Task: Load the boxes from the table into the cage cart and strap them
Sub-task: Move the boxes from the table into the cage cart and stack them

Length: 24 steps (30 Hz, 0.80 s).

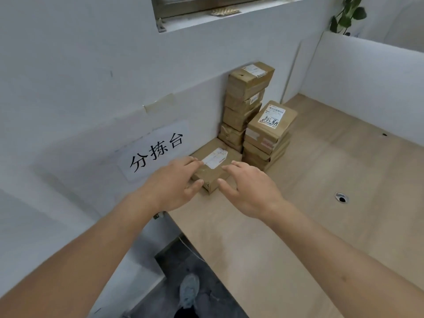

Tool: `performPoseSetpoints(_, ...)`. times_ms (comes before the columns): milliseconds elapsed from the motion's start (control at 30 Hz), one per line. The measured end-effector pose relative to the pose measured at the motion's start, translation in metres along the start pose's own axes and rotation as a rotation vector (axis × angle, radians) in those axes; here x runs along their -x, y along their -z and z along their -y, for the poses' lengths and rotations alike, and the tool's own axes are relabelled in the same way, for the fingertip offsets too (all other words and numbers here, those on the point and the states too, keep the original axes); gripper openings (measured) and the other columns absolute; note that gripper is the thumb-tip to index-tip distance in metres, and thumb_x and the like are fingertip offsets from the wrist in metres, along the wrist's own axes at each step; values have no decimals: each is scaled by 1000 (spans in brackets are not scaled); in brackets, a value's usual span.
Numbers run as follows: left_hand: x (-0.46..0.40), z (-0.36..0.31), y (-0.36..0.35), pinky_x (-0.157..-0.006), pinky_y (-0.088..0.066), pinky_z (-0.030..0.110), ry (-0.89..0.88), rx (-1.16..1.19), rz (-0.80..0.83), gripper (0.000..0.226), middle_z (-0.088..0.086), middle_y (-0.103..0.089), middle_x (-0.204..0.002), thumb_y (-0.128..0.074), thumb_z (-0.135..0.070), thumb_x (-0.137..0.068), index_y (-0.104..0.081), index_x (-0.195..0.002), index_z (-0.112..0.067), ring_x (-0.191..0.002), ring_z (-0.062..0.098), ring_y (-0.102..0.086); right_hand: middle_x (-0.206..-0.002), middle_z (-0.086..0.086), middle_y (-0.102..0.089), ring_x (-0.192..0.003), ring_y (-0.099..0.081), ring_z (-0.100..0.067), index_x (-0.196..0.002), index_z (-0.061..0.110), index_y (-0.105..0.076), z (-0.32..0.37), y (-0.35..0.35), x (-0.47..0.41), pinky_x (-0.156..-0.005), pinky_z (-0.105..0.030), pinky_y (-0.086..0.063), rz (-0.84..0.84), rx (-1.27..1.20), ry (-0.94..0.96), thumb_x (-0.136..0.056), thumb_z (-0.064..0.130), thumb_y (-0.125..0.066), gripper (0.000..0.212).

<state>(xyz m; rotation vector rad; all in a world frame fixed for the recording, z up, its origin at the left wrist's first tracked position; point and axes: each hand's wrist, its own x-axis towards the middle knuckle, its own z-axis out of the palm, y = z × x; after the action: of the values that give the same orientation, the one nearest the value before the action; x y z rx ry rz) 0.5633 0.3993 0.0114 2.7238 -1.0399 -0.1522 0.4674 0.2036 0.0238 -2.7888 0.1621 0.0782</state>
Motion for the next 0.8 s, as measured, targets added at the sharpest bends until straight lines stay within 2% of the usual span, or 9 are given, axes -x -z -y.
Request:
performPoseSetpoints(233,-83,65,-55,-94,-53,44,-81,25,103,50,-7,-50,-144,-51,-45,-103,-49,-148,-23,-124,20,-55,-153,-2,-50,-142,-43,-23,-148,21,-53,-14,-53,-82,-118,-37,-31,35,-9,-95,-106,48,-43,51)
performPoseSetpoints(333,-112,95,-87,-94,-53,41,-82,57,167,47,-9,-51,-141,-53,-40,-102,-49,-147,-27,-123,19,-55,-151,-4,-51,-144,-42,-26,-147,22,-53,-20,-83,-114,-117,-43,-35,80,-44,-157,-104,50,-43,52)
performPoseSetpoints(400,-135,115,-110,-94,-52,40,-75,87,222,47,-9,-52,-140,-55,-36,-101,-49,-147,-27,-124,18,-55,-144,-5,-56,-138,-48,-28,-145,22,-55,-27,-109,-139,-111,-46,-41,114,-77,-200,-103,50,-44,52)
performPoseSetpoints(533,-158,134,-142,-97,-50,40,-62,120,250,46,-2,-49,-146,-57,-30,-102,-51,-147,-20,-127,23,-55,-138,-2,-58,-126,-55,-28,-147,23,-53,-35,-143,-169,-102,-45,-47,158,-127,-234,-102,46,-46,51)
performPoseSetpoints(600,-168,145,-157,-97,-50,40,-48,121,265,46,0,-47,-150,-57,-27,-102,-51,-148,-17,-128,25,-54,-136,-3,-58,-121,-57,-31,-143,21,-55,-39,-160,-182,-99,-46,-48,180,-129,-249,-102,44,-47,47)
performPoseSetpoints(667,-178,156,-172,-94,-53,46,-79,125,277,43,5,-49,-146,-58,-25,-101,-55,-143,-15,-124,29,-56,-133,-5,-58,-117,-58,-33,-136,19,-59,-43,-175,-193,-98,-47,-49,198,-140,-279,-102,42,-47,43)
performPoseSetpoints(733,-186,167,-186,-96,-53,52,-74,97,296,50,13,-49,-147,-54,-32,-99,-54,-144,-11,-130,35,-51,-131,-6,-55,-113,-58,-35,-131,19,-60,-47,-189,-202,-95,-47,-49,195,-157,-315,-101,42,-48,40)
performPoseSetpoints(800,-192,176,-197,-106,-46,56,-81,34,327,62,14,-39,-157,-46,-40,-99,-43,-155,-15,-145,37,-35,-128,-7,-51,-109,-58,-37,-125,19,-60,-51,-201,-207,-92,-46,-50,190,-162,-344,-99,43,-49,36)
